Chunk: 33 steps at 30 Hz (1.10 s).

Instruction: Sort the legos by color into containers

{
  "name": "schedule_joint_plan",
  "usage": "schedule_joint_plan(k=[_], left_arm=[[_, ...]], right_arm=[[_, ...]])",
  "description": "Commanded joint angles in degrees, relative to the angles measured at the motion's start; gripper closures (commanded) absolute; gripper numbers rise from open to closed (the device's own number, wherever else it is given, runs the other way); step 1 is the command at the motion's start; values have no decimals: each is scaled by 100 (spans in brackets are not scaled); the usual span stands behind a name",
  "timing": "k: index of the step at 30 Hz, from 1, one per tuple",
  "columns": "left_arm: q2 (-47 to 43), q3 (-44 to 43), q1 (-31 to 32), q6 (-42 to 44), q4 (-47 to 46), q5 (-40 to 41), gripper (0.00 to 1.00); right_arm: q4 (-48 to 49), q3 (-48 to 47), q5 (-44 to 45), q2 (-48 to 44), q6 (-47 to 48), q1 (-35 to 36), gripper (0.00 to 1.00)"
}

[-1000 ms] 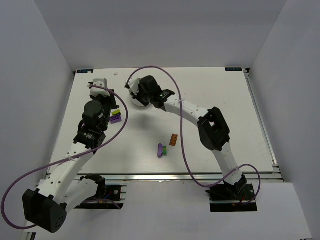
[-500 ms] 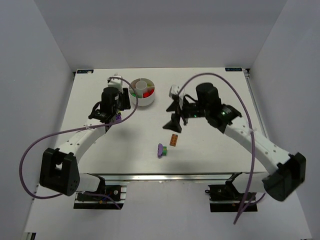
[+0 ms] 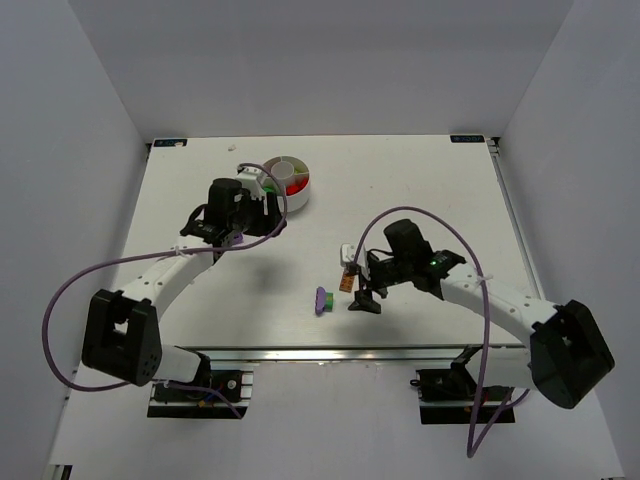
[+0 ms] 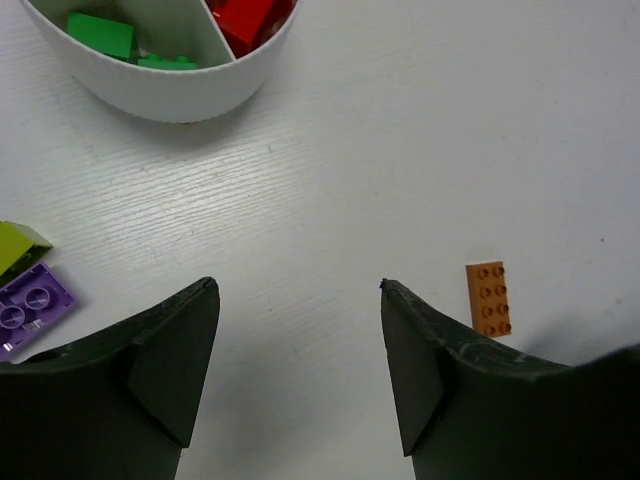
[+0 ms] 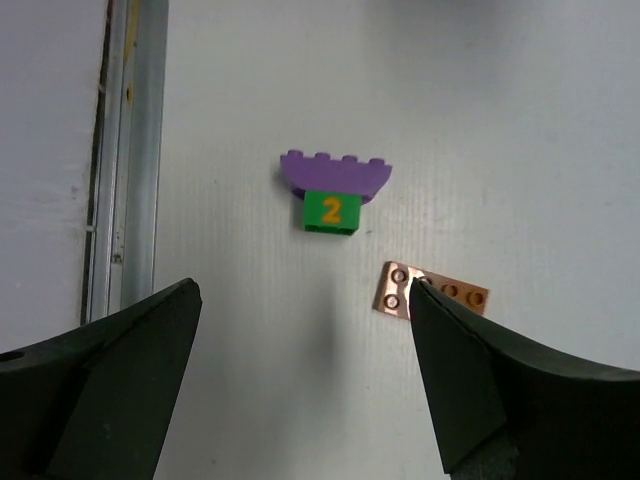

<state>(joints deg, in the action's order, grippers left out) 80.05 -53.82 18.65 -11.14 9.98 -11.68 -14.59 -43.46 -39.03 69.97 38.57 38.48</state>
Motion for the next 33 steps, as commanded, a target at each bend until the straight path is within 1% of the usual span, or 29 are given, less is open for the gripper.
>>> schedule_joint_plan(k=[1,2,5,8,11,14,16,24,27,33], left_arm=[[-673,213,6,-134,-294,-466,25],[-745,258,-2,-134,-347,-475,25],[-1043,302,-2,-126,-409,-432,25],[-1315,399,-2,-161,-567,-361,25],[-1474,495,-2,-213,-681,-212,25],[-1492,487,-2,-231,-690,-185,25],[-1536,487,-2,-240,-708,-194,25],[-1791,566,-2,-310,-840,-185,25],[-1791,566,-2,-310,-840,-185,25],[-1747,566,-2,-319,-857,-203,25]], right_arm=[[1228,215,211,165,11,221,11],[1613,241,342,253,-50,265,11],[2089,356,510,438,-77,379,11],[2302,348,659,753,-42,415,11],[2224,84,659,1193,-130,432,11],[2162,-109,843,1571,-305,616,11],[2188,-136,1036,1703,-385,696,11],[2101,-162,1187,1932,-684,854,15],[2004,-267,1291,2177,-763,915,19],[1872,-382,1450,2319,-781,995,26]])
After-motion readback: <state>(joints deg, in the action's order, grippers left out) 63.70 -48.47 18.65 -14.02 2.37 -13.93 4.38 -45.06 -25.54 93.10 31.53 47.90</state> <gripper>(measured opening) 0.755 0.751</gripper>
